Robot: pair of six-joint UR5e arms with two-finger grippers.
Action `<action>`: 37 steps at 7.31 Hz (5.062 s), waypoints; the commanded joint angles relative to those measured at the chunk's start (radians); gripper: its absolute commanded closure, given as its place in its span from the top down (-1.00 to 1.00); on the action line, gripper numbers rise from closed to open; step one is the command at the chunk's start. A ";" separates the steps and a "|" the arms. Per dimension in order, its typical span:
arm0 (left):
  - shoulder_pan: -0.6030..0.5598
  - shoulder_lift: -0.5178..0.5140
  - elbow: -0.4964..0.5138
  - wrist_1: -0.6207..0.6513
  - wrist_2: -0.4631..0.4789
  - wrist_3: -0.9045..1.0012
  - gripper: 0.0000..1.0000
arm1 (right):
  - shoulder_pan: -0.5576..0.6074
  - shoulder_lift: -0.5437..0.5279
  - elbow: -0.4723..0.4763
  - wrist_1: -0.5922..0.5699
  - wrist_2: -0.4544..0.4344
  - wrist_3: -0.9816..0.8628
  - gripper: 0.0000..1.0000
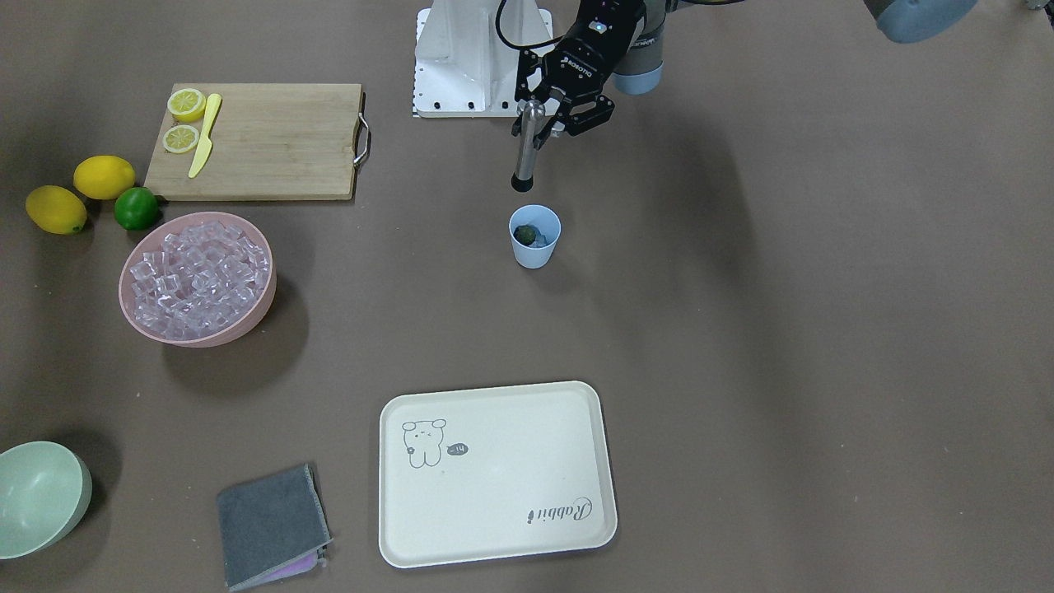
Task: Mash ice and strawberries in cup
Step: 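Lower the pestle into the blue cup and press down, then press and twist the metal pestle in the blue cup with the left gripper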
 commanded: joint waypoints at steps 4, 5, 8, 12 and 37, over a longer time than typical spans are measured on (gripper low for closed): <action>-0.065 -0.010 0.003 0.010 0.001 0.002 -1.00 | 0.000 0.000 -0.001 0.000 0.008 0.002 1.00; -0.072 -0.020 0.022 0.008 0.001 0.001 -1.00 | 0.000 0.000 0.000 0.000 0.008 0.002 1.00; -0.074 -0.079 0.161 -0.027 0.020 -0.013 -1.00 | -0.001 -0.005 -0.003 0.000 0.005 0.002 1.00; -0.065 -0.077 0.184 -0.047 0.014 -0.013 -1.00 | 0.000 -0.007 -0.003 0.000 0.005 0.002 1.00; -0.123 -0.046 0.184 0.011 -0.072 -0.088 -1.00 | 0.000 0.003 0.005 0.001 0.022 0.002 1.00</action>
